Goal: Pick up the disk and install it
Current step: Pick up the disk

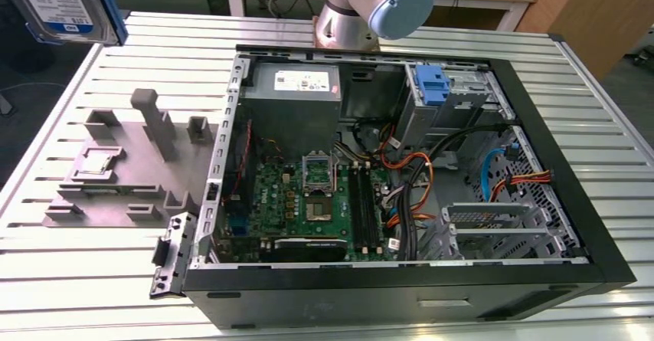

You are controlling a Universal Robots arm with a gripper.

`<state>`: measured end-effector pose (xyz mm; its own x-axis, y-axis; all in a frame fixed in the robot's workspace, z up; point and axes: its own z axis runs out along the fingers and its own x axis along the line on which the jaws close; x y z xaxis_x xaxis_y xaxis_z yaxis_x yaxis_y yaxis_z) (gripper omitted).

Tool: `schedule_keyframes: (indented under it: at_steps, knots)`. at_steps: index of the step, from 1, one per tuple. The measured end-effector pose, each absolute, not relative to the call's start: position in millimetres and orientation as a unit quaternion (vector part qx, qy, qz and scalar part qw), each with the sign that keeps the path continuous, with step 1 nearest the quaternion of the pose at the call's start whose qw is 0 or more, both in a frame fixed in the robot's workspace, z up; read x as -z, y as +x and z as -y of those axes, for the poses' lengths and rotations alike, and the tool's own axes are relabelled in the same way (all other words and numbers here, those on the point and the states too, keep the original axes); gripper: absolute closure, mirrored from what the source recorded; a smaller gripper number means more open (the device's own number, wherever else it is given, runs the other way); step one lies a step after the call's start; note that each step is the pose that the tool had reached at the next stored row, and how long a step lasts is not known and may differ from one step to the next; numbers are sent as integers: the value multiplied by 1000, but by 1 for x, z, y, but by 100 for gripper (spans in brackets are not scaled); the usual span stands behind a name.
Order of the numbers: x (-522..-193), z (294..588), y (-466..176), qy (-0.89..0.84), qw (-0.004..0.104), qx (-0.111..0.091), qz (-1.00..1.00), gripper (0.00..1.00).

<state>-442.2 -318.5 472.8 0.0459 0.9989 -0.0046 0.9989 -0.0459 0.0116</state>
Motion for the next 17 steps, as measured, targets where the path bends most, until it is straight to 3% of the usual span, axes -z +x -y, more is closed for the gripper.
schedule_keyframes:
  at_steps: [17]
  knots:
    - [-478,318,-442,723,6,-2,-691,63]
